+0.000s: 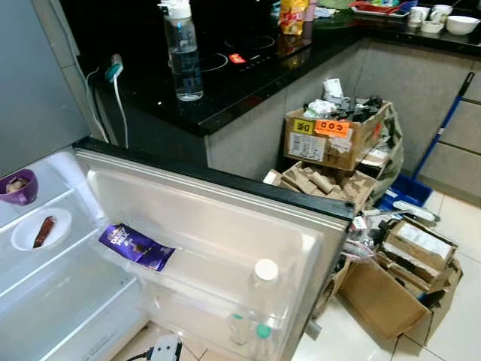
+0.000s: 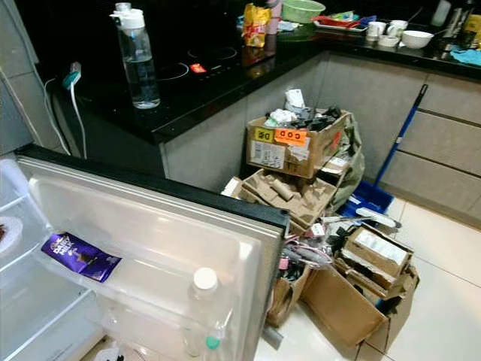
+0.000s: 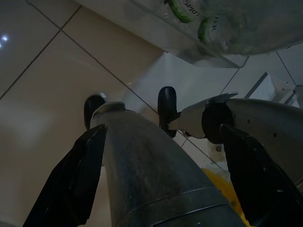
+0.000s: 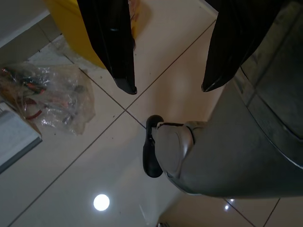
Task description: Restocking fridge
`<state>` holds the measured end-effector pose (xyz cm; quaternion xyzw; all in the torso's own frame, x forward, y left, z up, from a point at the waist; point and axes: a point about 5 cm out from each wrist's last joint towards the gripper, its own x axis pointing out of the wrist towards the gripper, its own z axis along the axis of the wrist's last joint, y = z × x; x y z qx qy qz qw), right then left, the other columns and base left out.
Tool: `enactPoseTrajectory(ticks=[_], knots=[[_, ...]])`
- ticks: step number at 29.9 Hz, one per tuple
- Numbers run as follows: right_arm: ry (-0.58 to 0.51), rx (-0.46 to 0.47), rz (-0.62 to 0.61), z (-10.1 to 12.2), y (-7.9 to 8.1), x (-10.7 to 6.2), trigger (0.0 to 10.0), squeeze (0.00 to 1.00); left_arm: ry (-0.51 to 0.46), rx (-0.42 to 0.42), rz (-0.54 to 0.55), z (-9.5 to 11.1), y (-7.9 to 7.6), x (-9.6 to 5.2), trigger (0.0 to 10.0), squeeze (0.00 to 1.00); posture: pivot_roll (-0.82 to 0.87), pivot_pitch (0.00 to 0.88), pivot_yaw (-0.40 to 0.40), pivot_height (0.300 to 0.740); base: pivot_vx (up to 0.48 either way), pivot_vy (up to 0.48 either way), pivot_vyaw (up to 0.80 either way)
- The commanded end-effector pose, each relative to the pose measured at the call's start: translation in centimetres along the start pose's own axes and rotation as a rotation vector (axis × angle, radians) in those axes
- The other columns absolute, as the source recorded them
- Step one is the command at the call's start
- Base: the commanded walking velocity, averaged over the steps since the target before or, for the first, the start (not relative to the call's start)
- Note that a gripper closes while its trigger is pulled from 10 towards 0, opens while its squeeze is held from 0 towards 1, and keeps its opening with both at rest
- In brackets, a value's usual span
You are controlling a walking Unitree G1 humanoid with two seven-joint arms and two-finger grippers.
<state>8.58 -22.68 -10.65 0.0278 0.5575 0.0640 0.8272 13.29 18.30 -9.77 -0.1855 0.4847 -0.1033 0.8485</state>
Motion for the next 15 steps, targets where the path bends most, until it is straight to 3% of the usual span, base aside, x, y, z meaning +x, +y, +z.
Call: enactPoseTrajectory(ticks=[1,6,15], knots=[[0.005,-0.008,0.005,-0.03,0.10,0.03,10.0,0.00,0.025,-0.009,-0.014,-0.34,0.09,-0.13,10.0,0.00,-0.07,0.000,-0.006,0.740,0.000,-0.480,0.00],[0.000,-0.011,0.008,0.12,0.07,0.03,10.0,0.00,0.026,0.004,0.011,-0.30,0.20,-0.11,10.0,0.00,-0.07,0.000,-0.005,0.740,0.000,-0.438,0.00],[-0.003,-0.023,0.019,0.28,0.20,0.09,10.0,0.00,0.033,0.003,0.062,-0.19,0.55,-0.15,10.0,0.00,-0.07,0.000,-0.003,0.740,0.000,0.000,0.00]])
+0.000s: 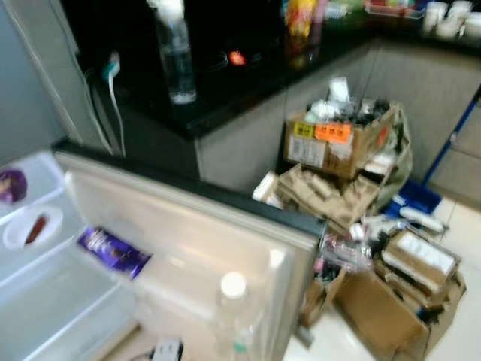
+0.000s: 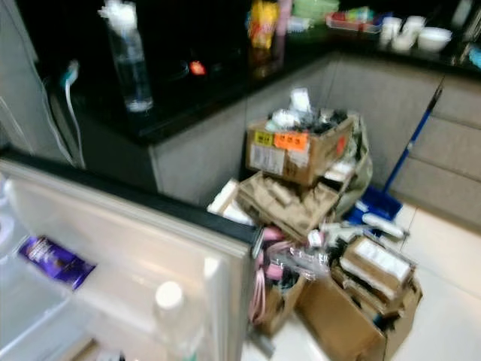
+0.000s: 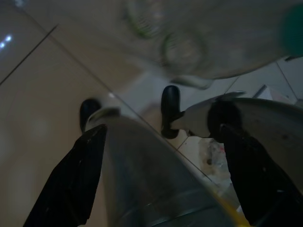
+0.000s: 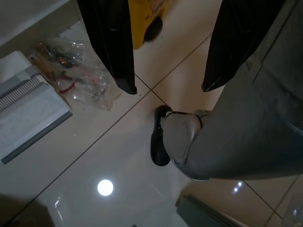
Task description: Restocking fridge
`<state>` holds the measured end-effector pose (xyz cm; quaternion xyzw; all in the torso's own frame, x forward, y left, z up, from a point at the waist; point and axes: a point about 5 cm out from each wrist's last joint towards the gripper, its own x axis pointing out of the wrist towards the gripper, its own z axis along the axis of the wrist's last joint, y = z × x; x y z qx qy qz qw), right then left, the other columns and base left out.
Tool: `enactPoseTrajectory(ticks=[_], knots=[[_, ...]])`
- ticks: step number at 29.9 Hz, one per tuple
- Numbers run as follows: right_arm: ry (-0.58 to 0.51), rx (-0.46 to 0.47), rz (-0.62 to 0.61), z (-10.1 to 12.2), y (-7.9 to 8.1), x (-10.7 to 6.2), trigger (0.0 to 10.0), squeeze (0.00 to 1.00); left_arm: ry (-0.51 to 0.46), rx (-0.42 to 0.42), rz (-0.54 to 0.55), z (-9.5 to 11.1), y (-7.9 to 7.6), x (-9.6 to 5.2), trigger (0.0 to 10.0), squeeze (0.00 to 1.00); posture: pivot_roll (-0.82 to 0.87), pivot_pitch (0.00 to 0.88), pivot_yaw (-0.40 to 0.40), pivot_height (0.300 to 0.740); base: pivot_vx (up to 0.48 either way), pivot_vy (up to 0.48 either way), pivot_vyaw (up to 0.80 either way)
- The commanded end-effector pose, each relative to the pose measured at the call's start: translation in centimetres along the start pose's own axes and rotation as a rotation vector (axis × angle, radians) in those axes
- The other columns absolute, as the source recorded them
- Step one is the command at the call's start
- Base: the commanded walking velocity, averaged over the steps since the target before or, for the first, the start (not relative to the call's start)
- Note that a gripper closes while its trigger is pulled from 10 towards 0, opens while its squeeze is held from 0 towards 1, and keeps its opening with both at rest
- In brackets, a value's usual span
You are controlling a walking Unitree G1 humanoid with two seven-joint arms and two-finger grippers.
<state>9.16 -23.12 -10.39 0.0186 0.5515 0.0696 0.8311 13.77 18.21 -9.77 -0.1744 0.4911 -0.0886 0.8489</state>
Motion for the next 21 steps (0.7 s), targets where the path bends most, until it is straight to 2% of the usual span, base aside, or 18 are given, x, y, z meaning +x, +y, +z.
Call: enactPoseTrajectory(ticks=[1,9,21], knots=[[0.008,-0.002,0.022,-0.29,0.68,0.18,10.0,0.00,0.027,0.002,0.024,-0.60,0.65,-0.39,10.0,0.00,-0.07,0.000,-0.003,0.740,0.000,0.000,0.00],[0.001,-0.007,0.027,-0.10,0.76,0.22,10.0,0.00,0.037,0.034,0.029,-0.76,0.59,-0.37,10.0,0.00,-0.07,0.000,-0.001,0.740,0.000,0.000,0.00],[-0.002,-0.012,0.031,-0.03,0.82,0.25,10.0,0.00,0.052,0.036,0.018,-1.21,0.30,-0.30,10.0,0.00,-0.07,0.000,-0.003,0.740,0.000,0.000,0.00]])
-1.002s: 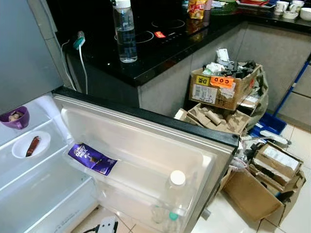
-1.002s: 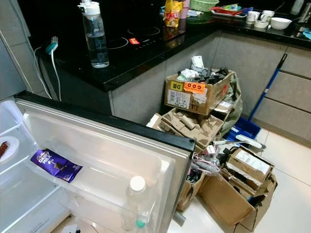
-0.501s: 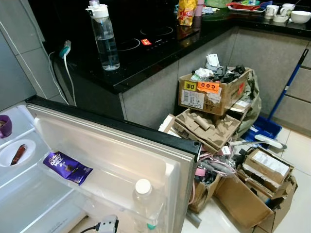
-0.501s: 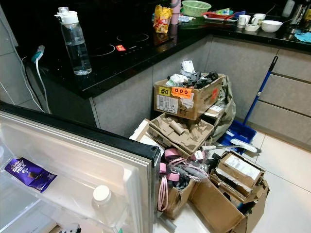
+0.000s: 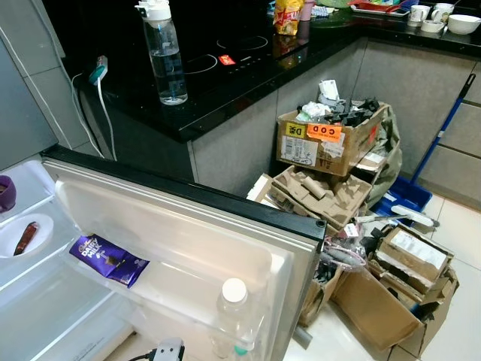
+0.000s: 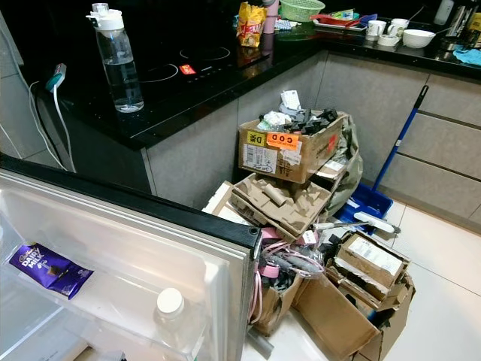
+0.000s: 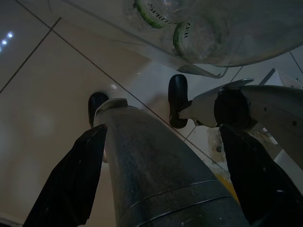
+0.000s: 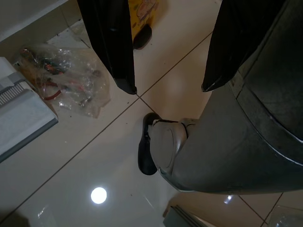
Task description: Restocking fridge
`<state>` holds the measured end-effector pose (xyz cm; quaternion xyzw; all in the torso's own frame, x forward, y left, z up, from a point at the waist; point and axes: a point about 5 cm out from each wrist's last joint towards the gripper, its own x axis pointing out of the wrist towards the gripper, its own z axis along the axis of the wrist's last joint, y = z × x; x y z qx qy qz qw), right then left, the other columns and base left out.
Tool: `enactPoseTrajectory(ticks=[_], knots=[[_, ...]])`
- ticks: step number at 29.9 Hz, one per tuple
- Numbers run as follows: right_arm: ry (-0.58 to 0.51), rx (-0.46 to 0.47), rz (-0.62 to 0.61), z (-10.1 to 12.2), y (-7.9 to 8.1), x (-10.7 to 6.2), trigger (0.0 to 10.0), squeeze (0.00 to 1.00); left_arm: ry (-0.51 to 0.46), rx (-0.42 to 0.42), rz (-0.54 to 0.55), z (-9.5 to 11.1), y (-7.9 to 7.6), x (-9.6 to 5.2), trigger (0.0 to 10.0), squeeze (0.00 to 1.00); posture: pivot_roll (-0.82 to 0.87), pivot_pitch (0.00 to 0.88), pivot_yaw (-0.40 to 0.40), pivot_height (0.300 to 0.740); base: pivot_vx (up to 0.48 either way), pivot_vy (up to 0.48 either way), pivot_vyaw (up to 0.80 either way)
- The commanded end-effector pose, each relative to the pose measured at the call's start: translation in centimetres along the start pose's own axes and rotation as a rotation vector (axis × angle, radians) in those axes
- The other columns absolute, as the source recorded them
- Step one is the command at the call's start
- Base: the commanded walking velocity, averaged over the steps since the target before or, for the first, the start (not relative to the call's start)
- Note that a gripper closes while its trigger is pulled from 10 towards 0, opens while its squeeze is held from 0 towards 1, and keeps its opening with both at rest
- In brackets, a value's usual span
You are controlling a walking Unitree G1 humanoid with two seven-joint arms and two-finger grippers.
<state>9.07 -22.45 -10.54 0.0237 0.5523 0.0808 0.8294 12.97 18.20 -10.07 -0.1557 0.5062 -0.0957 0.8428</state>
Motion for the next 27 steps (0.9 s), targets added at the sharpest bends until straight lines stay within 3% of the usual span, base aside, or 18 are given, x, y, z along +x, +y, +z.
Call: enactPoseTrajectory(ticks=[1,7,27], knots=[[-0.004,-0.009,0.006,0.08,0.16,0.06,10.0,0.00,0.014,0.002,0.007,-0.39,0.16,-0.12,10.0,0.00,-0.07,0.000,-0.003,0.740,0.000,0.000,0.00],[-0.004,-0.009,0.008,0.06,0.26,0.09,10.0,0.00,0.016,0.009,0.005,-0.37,0.16,-0.13,10.0,0.00,-0.07,0.000,-0.001,0.740,-0.089,0.000,0.00],[0.007,-0.009,-0.003,-0.24,0.19,0.04,10.0,0.00,0.022,0.012,0.004,-0.47,0.06,-0.08,10.0,0.00,-0.07,0.000,-0.002,0.740,-0.332,0.000,0.00]])
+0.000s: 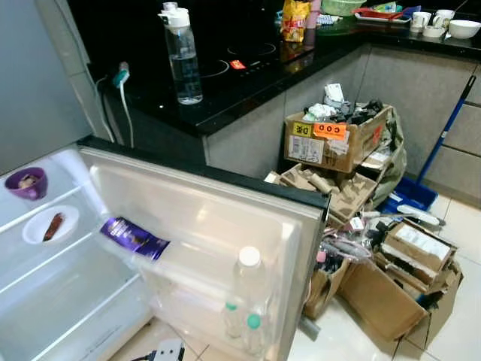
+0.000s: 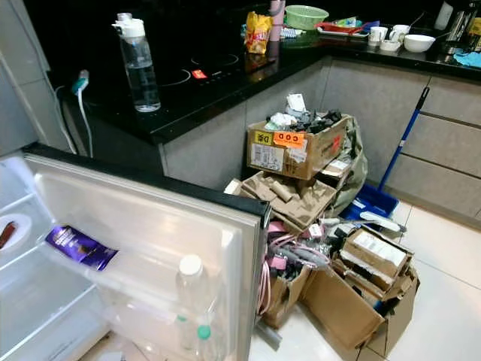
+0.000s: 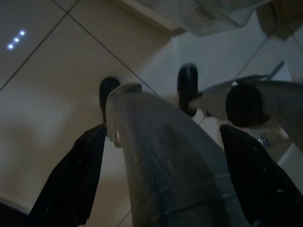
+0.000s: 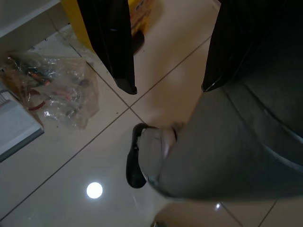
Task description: Restocking fridge
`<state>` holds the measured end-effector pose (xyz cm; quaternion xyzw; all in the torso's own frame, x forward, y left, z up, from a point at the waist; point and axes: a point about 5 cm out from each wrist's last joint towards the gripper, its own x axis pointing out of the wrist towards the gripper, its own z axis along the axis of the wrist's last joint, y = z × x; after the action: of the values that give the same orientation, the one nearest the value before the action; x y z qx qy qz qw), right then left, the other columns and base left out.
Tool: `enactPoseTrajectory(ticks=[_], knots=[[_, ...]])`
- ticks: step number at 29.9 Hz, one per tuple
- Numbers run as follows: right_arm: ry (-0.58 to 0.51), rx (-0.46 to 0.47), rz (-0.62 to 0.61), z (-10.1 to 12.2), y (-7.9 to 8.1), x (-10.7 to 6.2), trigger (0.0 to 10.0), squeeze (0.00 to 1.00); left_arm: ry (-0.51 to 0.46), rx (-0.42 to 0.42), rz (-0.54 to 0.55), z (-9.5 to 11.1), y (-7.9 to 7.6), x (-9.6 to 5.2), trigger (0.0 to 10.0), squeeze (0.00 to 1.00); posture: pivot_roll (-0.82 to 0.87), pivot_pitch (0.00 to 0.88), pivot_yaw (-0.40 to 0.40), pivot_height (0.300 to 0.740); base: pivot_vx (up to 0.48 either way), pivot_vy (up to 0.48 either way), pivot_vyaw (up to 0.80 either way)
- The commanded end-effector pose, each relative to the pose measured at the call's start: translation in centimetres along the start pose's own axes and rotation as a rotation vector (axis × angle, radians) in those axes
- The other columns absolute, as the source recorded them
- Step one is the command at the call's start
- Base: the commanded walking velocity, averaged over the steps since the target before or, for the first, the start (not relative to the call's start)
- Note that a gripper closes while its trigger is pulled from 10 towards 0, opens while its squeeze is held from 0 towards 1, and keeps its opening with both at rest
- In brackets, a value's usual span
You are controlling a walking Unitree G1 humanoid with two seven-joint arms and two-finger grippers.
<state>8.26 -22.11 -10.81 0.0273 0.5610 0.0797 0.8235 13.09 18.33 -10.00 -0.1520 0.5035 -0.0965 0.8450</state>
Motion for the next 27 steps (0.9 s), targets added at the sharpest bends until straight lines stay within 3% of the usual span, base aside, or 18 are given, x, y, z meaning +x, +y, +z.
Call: enactPoseTrajectory(ticks=[1,27], knots=[[-0.013,-0.018,-0.006,0.60,-0.19,0.04,10.0,0.00,0.028,0.004,0.002,-0.63,-0.03,-0.05,10.0,0.00,-0.07,0.000,-0.002,0.740,-0.337,0.000,0.00],[-0.004,-0.034,-0.009,0.47,-0.33,-0.03,10.0,0.00,0.016,-0.004,0.047,-0.29,0.79,-0.34,10.0,0.00,-0.07,0.000,-0.004,0.740,-0.011,0.000,0.00]])
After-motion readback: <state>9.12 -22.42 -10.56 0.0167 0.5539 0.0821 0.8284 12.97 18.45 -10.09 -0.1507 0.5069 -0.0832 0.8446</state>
